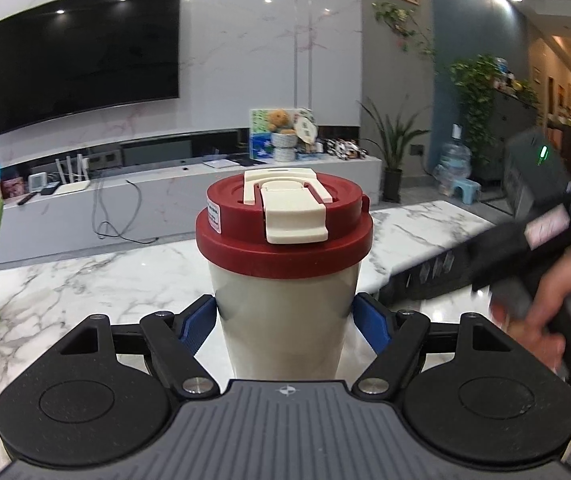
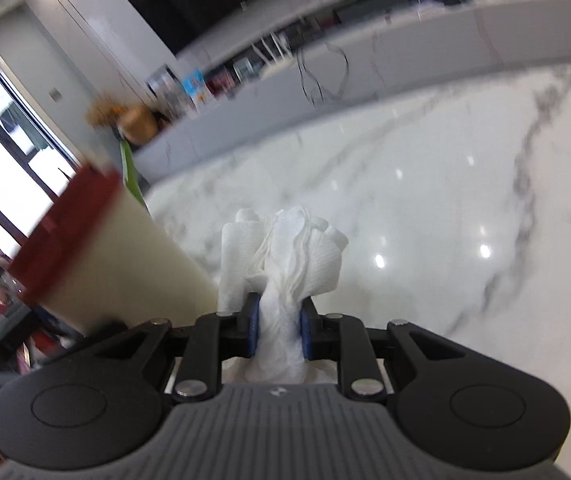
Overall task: Clean container
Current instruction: 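Hold the tumbler with the left gripper while right gripper sweeps the towel along its body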
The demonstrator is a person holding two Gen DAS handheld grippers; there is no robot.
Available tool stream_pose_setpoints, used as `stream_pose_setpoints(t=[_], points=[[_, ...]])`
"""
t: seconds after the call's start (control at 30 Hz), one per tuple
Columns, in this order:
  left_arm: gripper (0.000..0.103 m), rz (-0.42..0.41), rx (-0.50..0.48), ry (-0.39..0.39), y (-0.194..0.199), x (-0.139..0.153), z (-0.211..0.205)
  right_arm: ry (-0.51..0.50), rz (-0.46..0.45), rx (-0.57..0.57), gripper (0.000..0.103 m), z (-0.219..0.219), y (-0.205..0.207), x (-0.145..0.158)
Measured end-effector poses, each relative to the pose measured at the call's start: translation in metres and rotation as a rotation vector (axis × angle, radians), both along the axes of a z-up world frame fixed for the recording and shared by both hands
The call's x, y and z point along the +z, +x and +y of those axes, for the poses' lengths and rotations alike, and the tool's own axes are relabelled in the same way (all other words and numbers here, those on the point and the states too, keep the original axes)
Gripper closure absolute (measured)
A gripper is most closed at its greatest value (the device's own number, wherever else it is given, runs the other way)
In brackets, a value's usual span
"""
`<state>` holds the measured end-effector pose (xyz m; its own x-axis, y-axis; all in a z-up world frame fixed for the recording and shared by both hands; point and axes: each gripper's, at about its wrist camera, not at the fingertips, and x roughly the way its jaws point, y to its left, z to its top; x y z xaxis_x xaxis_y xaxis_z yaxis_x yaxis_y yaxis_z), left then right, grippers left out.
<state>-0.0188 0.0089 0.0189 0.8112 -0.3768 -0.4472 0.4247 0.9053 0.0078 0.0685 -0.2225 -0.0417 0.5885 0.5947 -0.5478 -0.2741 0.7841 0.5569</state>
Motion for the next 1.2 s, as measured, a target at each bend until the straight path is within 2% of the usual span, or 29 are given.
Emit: stream_pose_setpoints(t=[0.23, 0.37, 0.43, 0.57, 0.83, 1.03, 1.2], points=[[0.029, 0.027, -0.066, 0.026, 0.005, 0.001, 0.004, 0.102, -0.165, -0.008, 0.080, -0.018, -0.014, 0.032], [0.029, 0.032, -0.079, 0.025, 0.005, -0.001, 0.007, 0.141, -0.196, 0.044, 0.080, -0.011, -0.017, 0.038], [0.029, 0.031, -0.082, 0.029, 0.004, -0.001, 0.007, 0.124, -0.199, 0.051, 0.080, -0.007, -0.019, 0.038], [0.029, 0.034, -0.094, 0.030, 0.005, 0.000, 0.009, 0.134, -0.155, 0.054, 0.080, -0.005, -0.014, 0.033], [0.029, 0.032, -0.097, 0.032, 0.003, -0.001, 0.013, 0.069, -0.054, 0.050, 0.081, 0.005, -0.007, 0.008], [0.029, 0.027, -0.094, 0.027, 0.001, -0.004, 0.013, -0.018, 0.064, 0.045, 0.081, 0.018, -0.005, -0.020], [0.029, 0.033, -0.079, 0.016, 0.001, -0.004, 0.012, -0.077, 0.106, 0.041, 0.081, 0.027, -0.004, -0.033]])
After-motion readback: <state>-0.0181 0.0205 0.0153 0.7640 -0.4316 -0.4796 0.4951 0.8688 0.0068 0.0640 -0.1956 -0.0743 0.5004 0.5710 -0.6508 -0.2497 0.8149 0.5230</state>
